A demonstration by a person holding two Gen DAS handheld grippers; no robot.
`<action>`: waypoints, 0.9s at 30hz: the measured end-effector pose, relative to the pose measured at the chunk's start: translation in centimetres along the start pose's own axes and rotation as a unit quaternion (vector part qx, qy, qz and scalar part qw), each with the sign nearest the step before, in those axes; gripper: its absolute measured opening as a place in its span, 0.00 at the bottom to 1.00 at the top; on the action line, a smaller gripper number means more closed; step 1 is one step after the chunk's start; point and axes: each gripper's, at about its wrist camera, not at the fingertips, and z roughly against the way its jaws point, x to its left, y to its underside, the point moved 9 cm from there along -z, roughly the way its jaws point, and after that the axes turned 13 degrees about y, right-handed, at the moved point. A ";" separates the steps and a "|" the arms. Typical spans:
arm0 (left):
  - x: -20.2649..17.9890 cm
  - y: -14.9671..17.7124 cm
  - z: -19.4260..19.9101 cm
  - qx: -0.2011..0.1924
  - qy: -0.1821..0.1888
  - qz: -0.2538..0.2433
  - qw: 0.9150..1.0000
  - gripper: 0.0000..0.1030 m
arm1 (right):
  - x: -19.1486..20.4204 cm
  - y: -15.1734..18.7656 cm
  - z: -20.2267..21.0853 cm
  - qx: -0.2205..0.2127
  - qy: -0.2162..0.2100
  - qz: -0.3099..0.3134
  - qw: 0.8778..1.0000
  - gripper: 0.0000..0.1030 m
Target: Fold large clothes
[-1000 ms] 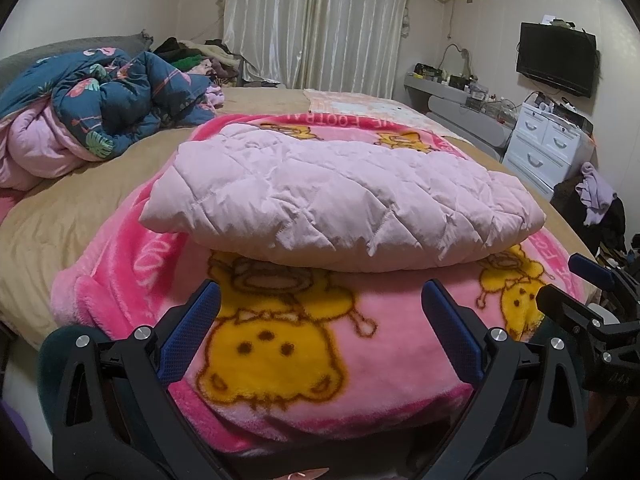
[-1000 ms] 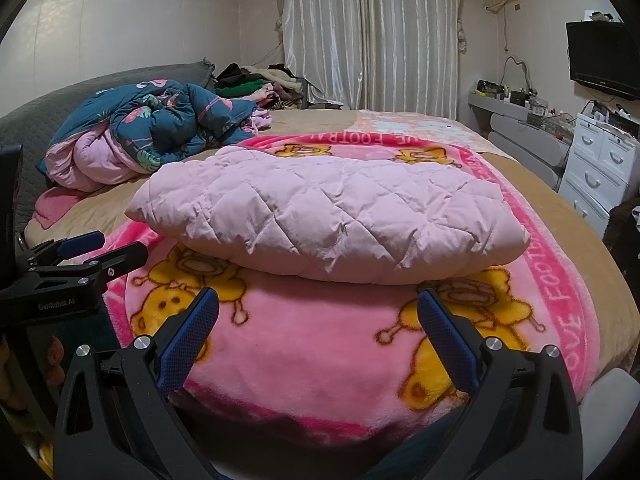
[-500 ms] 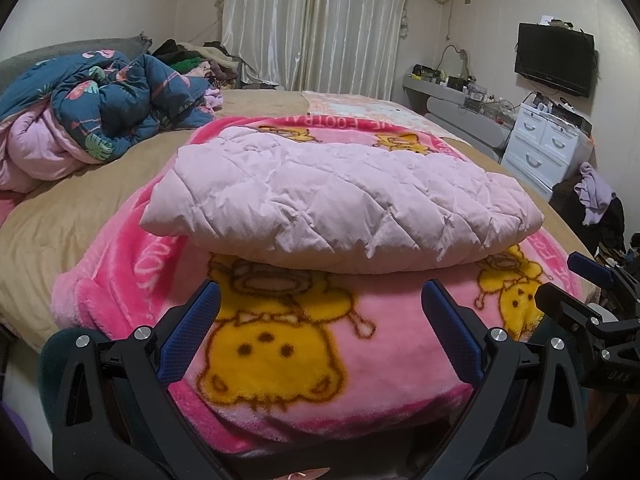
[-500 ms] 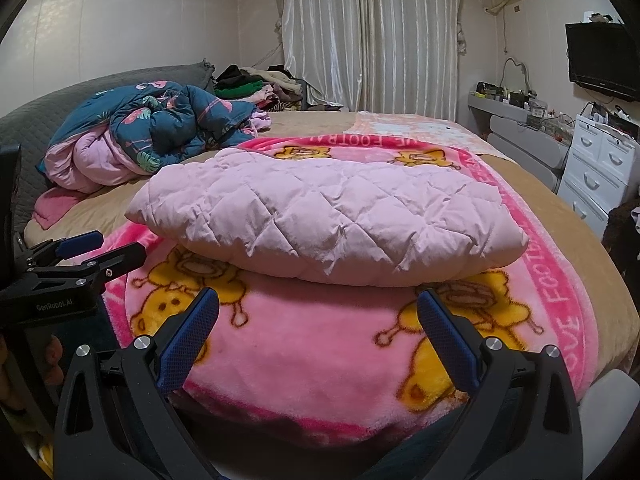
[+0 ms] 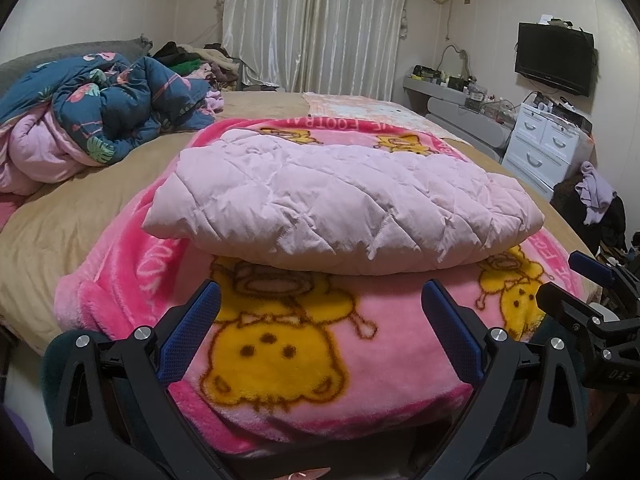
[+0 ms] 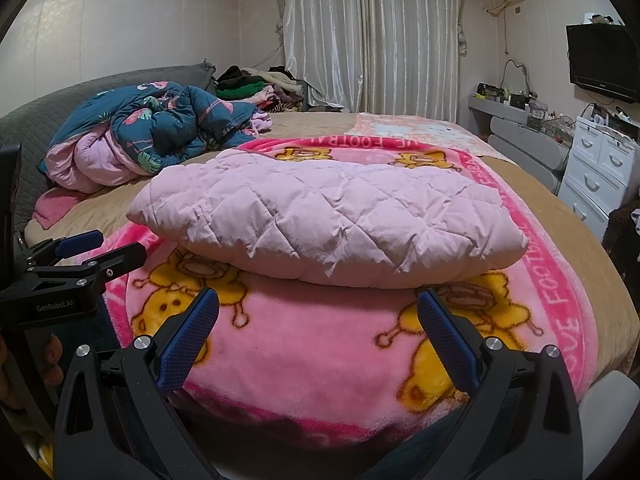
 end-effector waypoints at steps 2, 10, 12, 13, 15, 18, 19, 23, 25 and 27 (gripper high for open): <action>0.0 0.0 0.0 0.000 0.000 0.000 1.000 0.91 | 0.0 -0.1 0.0 -0.001 0.001 0.000 1.000 0.96; -0.1 0.0 0.0 0.002 0.000 0.000 1.000 0.91 | 0.0 -0.1 0.0 0.000 0.001 0.000 1.000 0.96; -0.1 0.0 0.0 0.000 0.000 0.000 1.000 0.91 | -0.1 -0.1 0.1 0.001 0.001 -0.001 1.000 0.96; -0.1 0.0 0.0 0.000 0.000 0.000 1.000 0.91 | -0.1 -0.2 0.1 0.000 0.001 -0.001 1.000 0.96; -0.1 0.0 0.0 -0.001 0.000 0.000 1.000 0.91 | -0.1 -0.1 0.1 0.001 0.001 -0.001 1.000 0.96; 0.0 0.0 0.1 0.000 0.000 0.000 1.000 0.91 | -0.1 -0.1 0.1 0.001 0.002 0.000 1.000 0.96; 0.0 -0.1 0.0 0.000 0.000 0.000 1.000 0.91 | -0.1 -0.1 0.1 0.001 0.001 0.000 1.000 0.96; 0.0 -0.1 0.1 0.000 0.001 0.000 1.000 0.91 | -0.1 -0.1 0.1 0.001 0.001 0.000 1.000 0.96; -0.1 0.0 0.0 0.001 0.001 -0.001 1.000 0.91 | -0.1 -0.1 0.1 0.001 0.002 0.000 1.000 0.96; 0.0 0.1 0.0 0.006 0.004 0.000 1.000 0.91 | -0.1 -0.1 0.1 0.001 0.001 0.000 1.000 0.96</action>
